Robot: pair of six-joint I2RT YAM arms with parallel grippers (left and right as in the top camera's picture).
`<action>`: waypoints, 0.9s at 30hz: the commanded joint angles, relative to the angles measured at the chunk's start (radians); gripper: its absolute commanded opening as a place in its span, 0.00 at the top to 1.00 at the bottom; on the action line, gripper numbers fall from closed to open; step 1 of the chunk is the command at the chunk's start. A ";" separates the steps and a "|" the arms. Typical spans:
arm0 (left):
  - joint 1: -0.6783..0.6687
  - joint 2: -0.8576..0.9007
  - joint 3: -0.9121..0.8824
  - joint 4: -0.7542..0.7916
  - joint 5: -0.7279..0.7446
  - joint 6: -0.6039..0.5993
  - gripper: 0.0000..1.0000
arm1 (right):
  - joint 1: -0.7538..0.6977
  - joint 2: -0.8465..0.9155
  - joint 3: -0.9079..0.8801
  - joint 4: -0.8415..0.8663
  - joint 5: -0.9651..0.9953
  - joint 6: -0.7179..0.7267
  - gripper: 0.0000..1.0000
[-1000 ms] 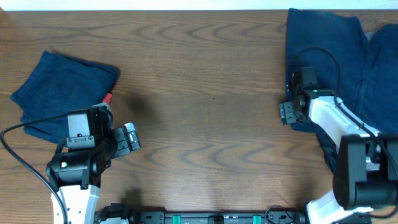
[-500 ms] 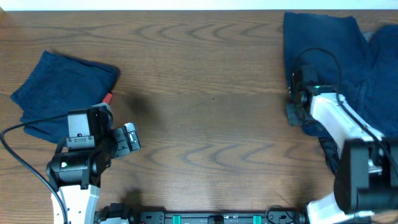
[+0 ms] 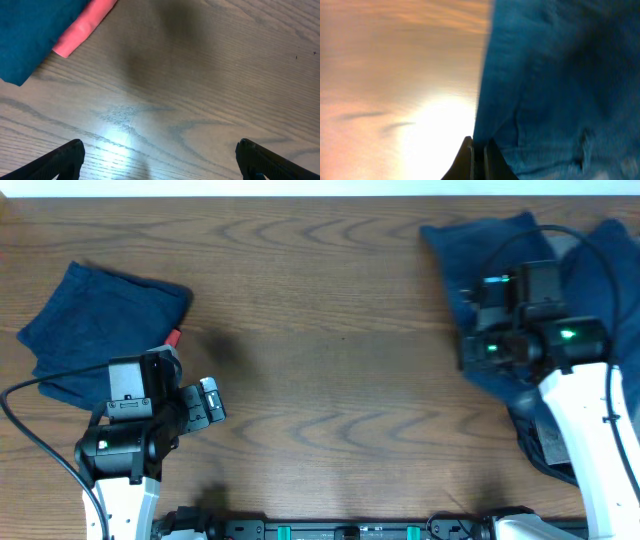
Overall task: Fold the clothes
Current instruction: 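Grasp the denim shorts with the right gripper and drag them leftward to center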
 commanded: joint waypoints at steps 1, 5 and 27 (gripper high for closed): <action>0.002 0.000 0.019 -0.001 0.004 -0.018 0.02 | 0.105 0.003 -0.018 0.074 -0.350 0.051 0.99; 0.002 0.000 0.019 -0.001 0.004 -0.018 0.02 | 0.253 0.034 -0.045 0.248 -0.229 0.167 0.99; 0.002 0.017 0.016 0.059 0.140 -0.143 0.02 | 0.414 0.209 -0.036 0.698 0.142 0.292 0.01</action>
